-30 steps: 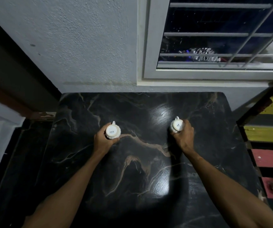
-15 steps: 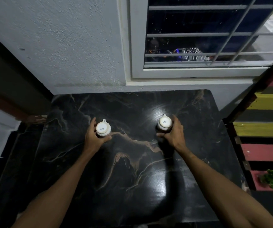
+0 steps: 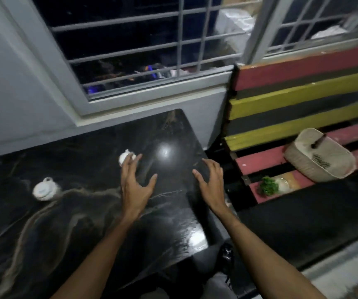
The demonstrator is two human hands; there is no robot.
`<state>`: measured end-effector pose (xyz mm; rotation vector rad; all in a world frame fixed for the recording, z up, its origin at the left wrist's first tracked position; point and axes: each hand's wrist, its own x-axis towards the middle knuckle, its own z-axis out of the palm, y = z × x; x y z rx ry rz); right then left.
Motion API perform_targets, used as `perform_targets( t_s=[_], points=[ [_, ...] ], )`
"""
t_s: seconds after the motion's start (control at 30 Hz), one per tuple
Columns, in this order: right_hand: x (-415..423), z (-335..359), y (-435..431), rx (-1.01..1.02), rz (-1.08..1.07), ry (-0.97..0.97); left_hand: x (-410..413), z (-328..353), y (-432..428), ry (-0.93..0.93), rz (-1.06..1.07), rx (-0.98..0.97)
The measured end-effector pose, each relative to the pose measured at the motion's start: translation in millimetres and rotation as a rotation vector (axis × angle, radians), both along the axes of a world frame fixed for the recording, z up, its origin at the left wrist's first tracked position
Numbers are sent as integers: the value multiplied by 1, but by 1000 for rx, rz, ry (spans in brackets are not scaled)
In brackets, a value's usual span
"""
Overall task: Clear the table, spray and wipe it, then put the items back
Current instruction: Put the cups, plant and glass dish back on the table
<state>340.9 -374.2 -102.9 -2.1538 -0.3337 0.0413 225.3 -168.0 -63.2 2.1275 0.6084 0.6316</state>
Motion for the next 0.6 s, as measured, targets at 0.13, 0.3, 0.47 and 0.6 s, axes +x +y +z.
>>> perform_targets(
  t_s=[0.13,0.3,0.47,0.6],
  points=[
    [51,-14,-112,-15,-165,6,78,-3,-118,49,-199,-47],
    [108,-40,-245,-16,-356,61,163,-47,-242,236,-451,-124],
    [170,-109,-374,-115,-486,268,224,-130,-352,478,-614,-324],
    [213,-184,-422,-238,-419,514,246,-213,-389,513,-603,-421]
  ],
)
